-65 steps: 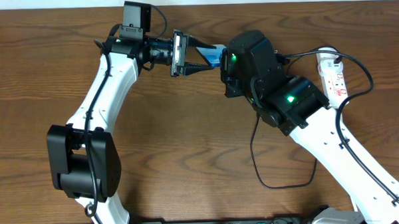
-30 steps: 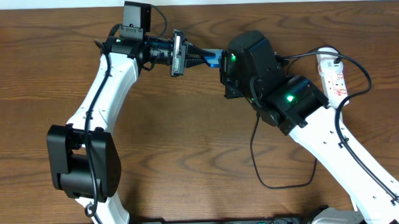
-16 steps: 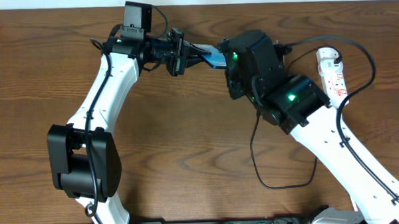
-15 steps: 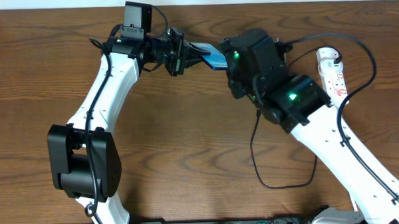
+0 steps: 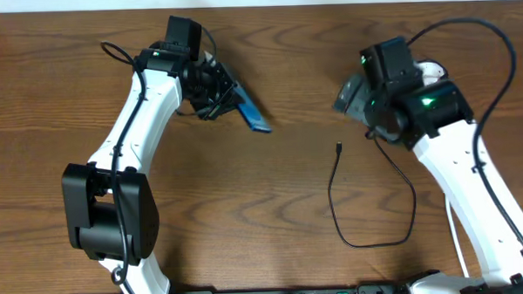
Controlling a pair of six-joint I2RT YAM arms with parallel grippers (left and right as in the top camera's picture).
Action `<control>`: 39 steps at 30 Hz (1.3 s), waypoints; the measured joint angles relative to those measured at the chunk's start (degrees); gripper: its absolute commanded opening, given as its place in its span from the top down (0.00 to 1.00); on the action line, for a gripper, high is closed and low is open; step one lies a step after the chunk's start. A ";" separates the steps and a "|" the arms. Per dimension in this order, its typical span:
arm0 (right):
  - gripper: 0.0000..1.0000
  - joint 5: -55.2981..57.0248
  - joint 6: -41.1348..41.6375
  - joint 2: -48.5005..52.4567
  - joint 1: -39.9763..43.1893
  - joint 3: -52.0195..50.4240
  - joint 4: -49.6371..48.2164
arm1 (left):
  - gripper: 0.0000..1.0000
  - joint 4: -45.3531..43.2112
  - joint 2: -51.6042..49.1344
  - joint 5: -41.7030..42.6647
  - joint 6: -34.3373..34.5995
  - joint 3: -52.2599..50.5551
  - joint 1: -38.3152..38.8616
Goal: Plug charger to phone and switch on socket
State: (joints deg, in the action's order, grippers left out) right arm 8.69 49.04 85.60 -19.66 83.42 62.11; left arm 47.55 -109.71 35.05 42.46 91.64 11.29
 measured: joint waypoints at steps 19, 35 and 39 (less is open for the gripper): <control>0.29 -18.14 -13.86 7.28 4.59 -23.65 -22.32 | 0.93 1.05 0.00 -6.54 -5.49 -1.42 1.53; 0.48 -20.61 -14.67 17.86 6.19 -23.85 -26.73 | 0.93 1.77 0.00 -6.58 -6.32 -1.42 1.53; 0.53 -19.58 -15.06 18.08 6.25 -23.87 -28.22 | 0.93 1.77 0.00 -6.71 -6.32 -1.42 1.53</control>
State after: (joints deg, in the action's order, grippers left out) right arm -10.90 33.98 103.68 -13.41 59.55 33.89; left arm 49.32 -109.71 28.34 36.14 90.21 12.82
